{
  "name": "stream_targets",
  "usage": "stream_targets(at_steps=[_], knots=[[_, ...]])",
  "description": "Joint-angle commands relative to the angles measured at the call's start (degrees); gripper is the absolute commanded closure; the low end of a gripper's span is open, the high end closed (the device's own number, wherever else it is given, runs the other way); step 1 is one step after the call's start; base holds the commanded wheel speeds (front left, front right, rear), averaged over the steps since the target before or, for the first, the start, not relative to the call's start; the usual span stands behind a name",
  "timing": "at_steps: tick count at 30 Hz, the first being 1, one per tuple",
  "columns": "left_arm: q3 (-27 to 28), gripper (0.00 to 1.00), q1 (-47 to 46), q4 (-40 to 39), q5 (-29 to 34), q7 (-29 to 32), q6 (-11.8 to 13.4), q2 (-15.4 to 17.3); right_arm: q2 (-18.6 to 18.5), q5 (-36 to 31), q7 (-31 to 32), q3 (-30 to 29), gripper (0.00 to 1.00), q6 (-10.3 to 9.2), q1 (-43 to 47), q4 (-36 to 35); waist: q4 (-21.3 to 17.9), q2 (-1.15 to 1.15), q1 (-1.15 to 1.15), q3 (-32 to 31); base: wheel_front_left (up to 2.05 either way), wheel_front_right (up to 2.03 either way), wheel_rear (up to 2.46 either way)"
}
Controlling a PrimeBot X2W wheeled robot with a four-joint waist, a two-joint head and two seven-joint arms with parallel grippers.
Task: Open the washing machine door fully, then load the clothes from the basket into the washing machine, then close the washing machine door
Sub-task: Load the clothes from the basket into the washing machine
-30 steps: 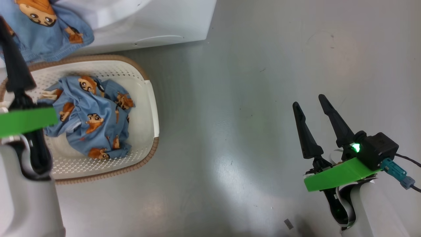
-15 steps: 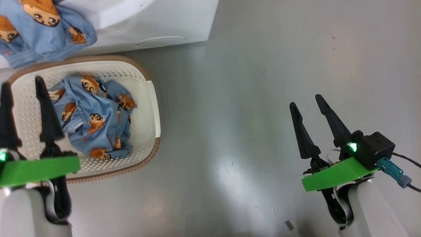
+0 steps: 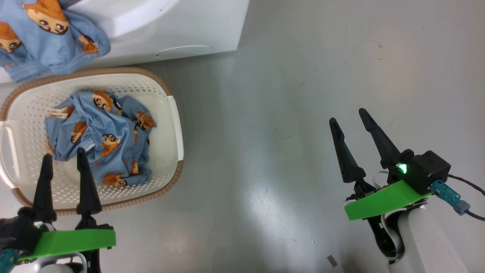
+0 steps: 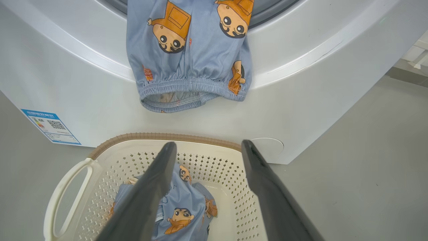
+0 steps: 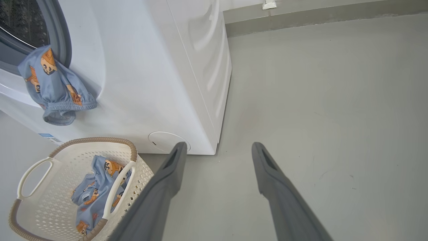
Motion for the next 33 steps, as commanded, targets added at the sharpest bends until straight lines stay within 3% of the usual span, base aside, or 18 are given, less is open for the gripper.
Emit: stream_targets(at_steps=[1, 21, 29, 33], knots=[[1.26, 0.00, 1.91, -1.78, -0.58, -0.24, 1.08, 1.09, 0.09, 0.30, -0.43, 1.14, 0.00, 0.35, 1.23, -1.07, 0.11, 0.00, 0.00, -0.02, 0.00, 0.00, 0.00], [-0.79, 0.00, -1.38, -0.66, -2.65, -0.24, 2.37, 1.08, 0.52, 1.04, -0.43, 1.24, 0.00, 0.35, 0.83, -0.87, -0.34, 0.00, 0.00, -0.47, 0.00, 0.00, 0.00], [1.40, 0.00, -7.85, 3.57, -0.37, -0.24, 0.92, 1.14, 0.91, 1.42, -0.43, 1.39, 0.00, 0.35, 0.49, -1.28, -1.73, 0.00, 0.00, -0.68, 0.00, 0.00, 0.00], [2.89, 0.00, -12.83, 8.31, 0.58, -0.24, -0.32, 2.68, 1.03, 1.50, -0.43, 1.52, 0.00, 0.35, 0.46, -1.16, -2.33, 0.00, 0.00, -0.74, 0.00, 0.00, 0.00]])
